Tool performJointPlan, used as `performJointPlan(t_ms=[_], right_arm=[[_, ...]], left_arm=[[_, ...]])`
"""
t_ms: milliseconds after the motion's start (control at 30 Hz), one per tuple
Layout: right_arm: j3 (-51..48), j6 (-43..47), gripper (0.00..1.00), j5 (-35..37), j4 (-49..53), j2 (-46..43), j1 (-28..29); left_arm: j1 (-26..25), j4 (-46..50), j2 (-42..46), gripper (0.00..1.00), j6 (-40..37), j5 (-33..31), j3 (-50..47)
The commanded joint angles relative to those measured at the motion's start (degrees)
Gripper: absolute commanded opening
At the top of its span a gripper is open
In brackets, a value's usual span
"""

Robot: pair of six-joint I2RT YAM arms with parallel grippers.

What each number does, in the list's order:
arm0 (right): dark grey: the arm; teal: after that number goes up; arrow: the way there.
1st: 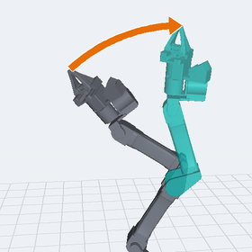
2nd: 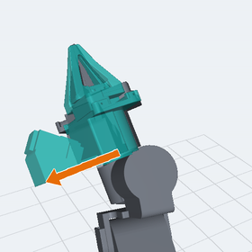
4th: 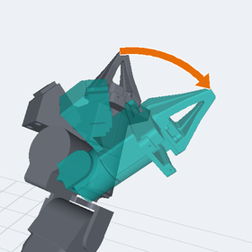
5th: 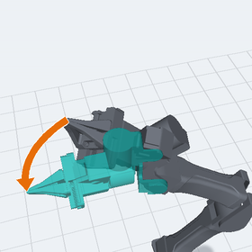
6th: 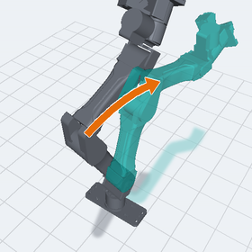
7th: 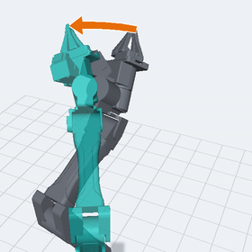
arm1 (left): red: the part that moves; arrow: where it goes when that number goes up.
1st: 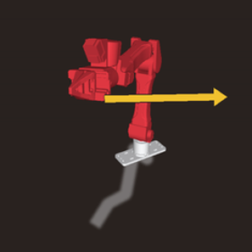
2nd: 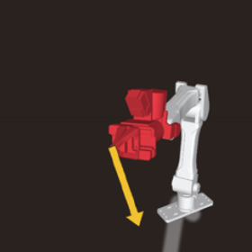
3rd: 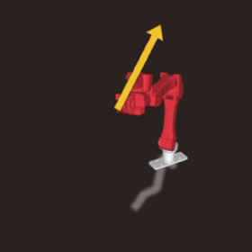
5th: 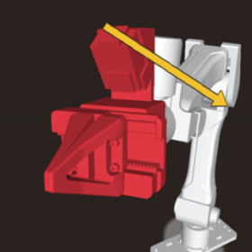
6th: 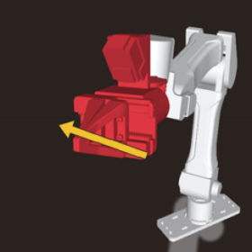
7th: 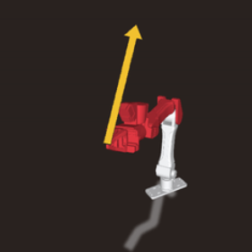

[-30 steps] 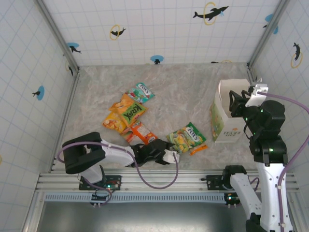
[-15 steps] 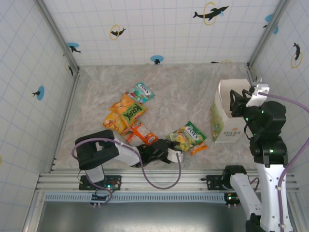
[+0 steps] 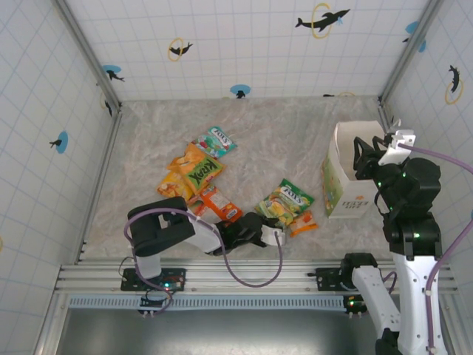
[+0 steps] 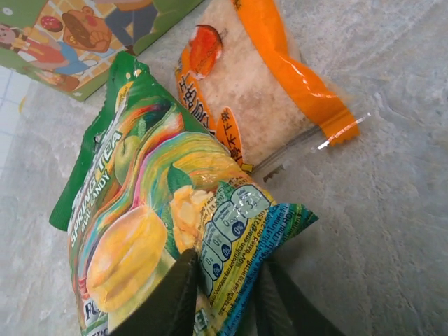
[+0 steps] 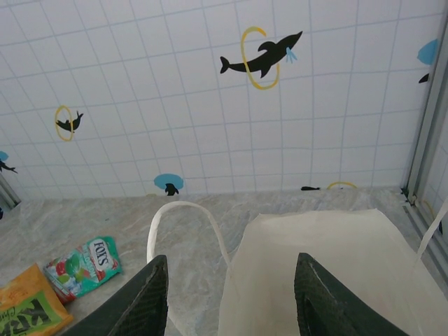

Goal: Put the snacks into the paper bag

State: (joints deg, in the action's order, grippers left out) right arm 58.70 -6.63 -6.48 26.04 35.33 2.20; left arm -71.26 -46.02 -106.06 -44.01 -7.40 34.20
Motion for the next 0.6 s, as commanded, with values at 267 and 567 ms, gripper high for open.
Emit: performJointPlan(t_ms=[267, 567], right_arm=[[-1.02, 0.12, 0.5, -0.06, -4.05, -0.88, -0.18], [0.37, 6.45, 0.51, -5.68, -9.86, 0.13, -0.18]], left_arm=[[0.02, 9.75, 5.66, 0.0, 2.81, -2.36, 5.06], [3.74, 31.02, 15.06, 0.0, 11.04, 2.33, 12.66]])
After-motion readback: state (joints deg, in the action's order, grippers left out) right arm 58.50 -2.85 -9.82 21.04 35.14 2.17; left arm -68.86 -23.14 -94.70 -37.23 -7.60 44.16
